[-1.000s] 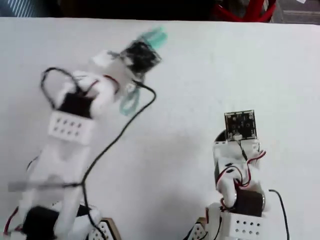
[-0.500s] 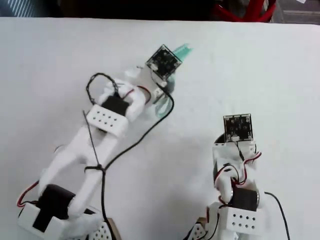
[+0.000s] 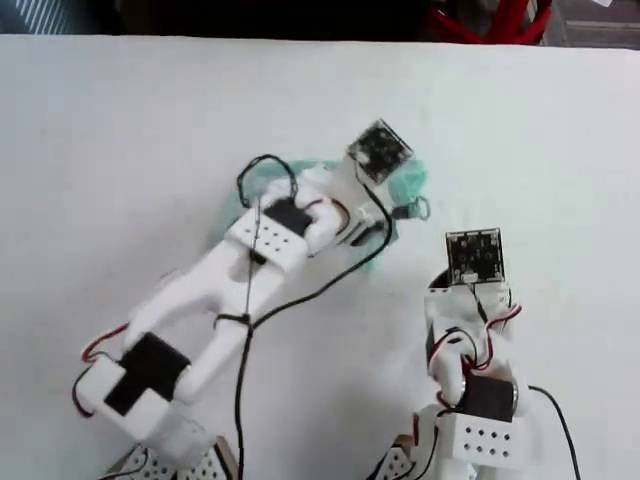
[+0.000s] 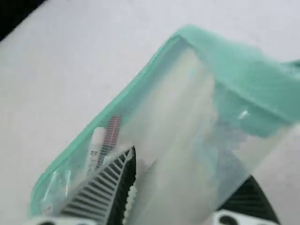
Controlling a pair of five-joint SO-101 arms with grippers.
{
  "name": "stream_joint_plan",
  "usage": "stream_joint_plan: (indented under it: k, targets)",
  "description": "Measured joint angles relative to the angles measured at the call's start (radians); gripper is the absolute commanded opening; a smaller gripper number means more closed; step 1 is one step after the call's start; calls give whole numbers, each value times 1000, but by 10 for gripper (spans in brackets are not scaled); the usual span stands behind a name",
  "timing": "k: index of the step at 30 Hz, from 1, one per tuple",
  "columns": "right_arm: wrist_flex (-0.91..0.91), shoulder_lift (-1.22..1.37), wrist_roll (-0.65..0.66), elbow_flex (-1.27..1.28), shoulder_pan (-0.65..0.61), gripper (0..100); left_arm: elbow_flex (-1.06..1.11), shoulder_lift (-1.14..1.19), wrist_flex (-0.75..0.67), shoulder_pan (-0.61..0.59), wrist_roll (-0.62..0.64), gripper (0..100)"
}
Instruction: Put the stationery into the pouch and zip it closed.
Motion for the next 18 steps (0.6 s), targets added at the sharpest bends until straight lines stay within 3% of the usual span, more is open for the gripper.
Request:
stream_joint_plan:
  k: [6, 8, 18]
  targets:
    - [-2, 0, 0, -2, 0, 176, -75, -35, 282, 32, -14, 295]
    - [-2, 0, 0, -2, 0, 176, -72, -71, 315, 61, -14, 352]
    - [-2, 0, 0, -2, 5, 176, -97, -110, 433, 104, -15, 360]
